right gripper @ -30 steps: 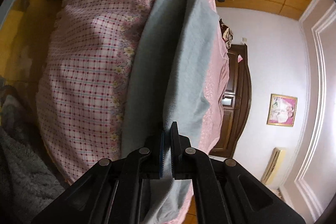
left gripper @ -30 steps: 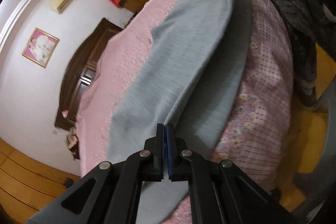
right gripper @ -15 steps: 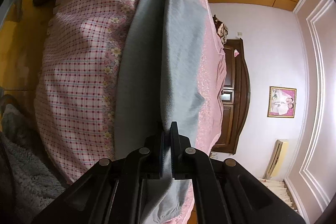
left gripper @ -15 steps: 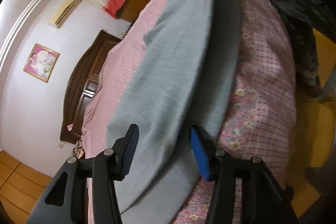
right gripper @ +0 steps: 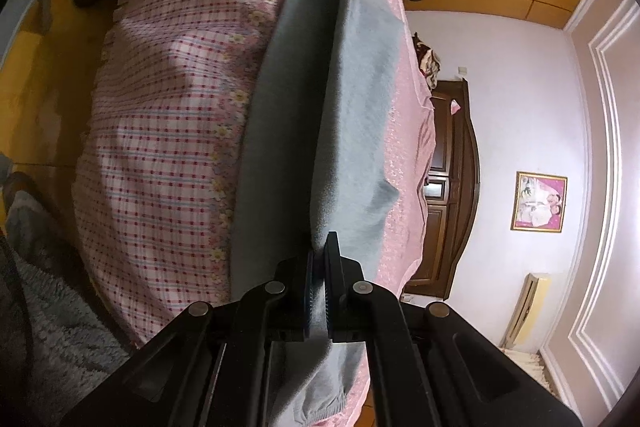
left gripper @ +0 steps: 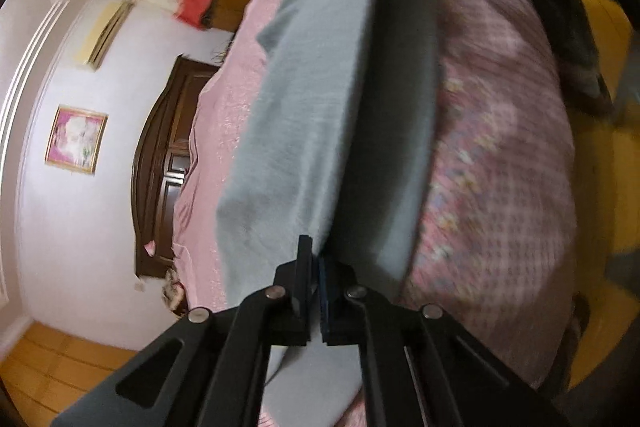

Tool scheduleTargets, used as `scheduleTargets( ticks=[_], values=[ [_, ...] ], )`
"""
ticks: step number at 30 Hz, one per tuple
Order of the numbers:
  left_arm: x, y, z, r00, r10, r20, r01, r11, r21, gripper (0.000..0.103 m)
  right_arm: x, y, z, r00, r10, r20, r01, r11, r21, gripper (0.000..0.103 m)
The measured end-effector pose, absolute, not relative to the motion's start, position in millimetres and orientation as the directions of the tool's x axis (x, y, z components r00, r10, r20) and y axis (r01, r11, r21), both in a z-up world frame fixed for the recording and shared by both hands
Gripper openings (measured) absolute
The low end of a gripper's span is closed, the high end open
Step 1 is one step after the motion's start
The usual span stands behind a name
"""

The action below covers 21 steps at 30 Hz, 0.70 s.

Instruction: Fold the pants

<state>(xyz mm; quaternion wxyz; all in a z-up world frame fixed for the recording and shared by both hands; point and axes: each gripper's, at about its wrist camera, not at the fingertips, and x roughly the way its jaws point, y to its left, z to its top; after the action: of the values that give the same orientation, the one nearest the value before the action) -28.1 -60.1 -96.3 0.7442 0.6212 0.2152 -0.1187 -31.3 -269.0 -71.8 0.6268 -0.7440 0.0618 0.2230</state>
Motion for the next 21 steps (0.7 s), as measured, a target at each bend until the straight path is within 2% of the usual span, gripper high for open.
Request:
scheduleTargets(
  ticks=[13,17,18,20,21],
  values=[
    [-41.0,-68.8,-121.5,0.844,0.177,-0.506,0.497,0.096,0.862,0.002,-34.7,-273.0,-110.8,0.871,0.174,-0.46,-0.398,-0.3,-0.867,0.006],
    [-33.7,-71.9,-129.4,0.86,0.182,-0.478,0.467,0.099,0.879,0.003,-31.0,-270.0,-120.7,0.874,0.164,-0.457,-0.4,-0.287,-0.87,0.006],
    [-34.0,-72.3,-128.8,0.859,0.181,-0.479,0.464,0.118,0.878,0.004,-30.9,-268.4,-117.4,0.873,0.159,-0.462,-0.415,-0.258,-0.872,0.009],
    [-38.8,-70.4,-120.1,0.834,0.168,-0.526,0.488,0.22,0.844,0.01,-34.1,-267.2,-97.6,0.854,0.169,-0.492,-0.47,-0.151,-0.869,0.024],
    [-38.7,-67.6,-106.0,0.797,0.14,-0.587,0.525,0.321,0.788,0.019,-35.7,-268.6,-82.4,0.833,0.183,-0.523,-0.518,-0.075,-0.852,0.04]
  ],
)
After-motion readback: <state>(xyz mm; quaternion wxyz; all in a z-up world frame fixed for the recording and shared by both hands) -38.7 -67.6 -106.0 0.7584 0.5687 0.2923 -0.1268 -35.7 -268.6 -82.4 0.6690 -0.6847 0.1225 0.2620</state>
